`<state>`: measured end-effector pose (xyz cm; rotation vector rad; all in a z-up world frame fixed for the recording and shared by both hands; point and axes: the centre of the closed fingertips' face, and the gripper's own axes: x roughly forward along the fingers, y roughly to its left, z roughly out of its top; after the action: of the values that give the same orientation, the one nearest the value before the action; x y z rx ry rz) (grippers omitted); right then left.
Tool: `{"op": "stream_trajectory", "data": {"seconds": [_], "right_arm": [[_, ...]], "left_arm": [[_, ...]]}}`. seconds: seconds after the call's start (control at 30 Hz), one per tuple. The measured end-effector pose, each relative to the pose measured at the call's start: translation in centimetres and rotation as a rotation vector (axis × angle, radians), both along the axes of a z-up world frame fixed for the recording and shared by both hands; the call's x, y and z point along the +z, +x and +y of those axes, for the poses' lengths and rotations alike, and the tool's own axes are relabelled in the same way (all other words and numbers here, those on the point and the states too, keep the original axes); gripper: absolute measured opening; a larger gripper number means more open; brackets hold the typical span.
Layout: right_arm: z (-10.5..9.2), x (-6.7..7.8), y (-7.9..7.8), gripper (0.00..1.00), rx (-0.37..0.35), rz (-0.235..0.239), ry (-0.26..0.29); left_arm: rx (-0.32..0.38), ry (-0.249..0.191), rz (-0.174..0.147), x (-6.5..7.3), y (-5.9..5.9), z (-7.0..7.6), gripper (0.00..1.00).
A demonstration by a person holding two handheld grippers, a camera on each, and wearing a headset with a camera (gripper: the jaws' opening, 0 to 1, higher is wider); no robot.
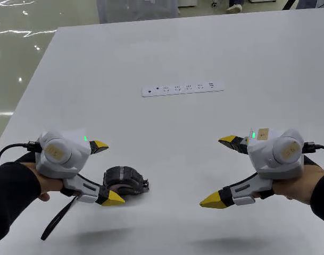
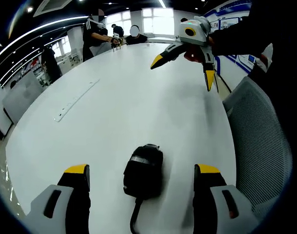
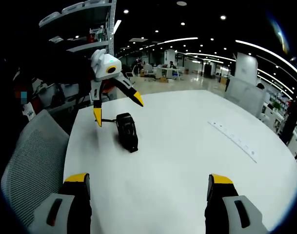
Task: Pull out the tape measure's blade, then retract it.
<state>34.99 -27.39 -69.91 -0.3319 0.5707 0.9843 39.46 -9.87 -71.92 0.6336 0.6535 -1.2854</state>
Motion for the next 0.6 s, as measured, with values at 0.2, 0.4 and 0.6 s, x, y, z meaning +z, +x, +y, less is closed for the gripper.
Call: {"op": "stream_trajectory", "data": {"seconds": [0.2, 0.4, 0.6], "right_arm": [[0.2, 0.3, -0.7, 0.94, -0.002, -0.019, 0.013], [0.5, 0.6, -1.4, 0.94, 0.001, -0.028, 0.017], [1.2, 0.5, -1.2, 0.90, 0.038, -0.042, -0.004]], "left_arm": [[-0.020, 0.055, 0.040, -0.7, -1.1, 0.0, 0.79], [-0.041, 0.085, 0.030, -1.2, -0.8, 0.0, 0.76], [-0.060, 0.096, 0.027, -1.8, -0.3, -0.5, 0.68]]}}
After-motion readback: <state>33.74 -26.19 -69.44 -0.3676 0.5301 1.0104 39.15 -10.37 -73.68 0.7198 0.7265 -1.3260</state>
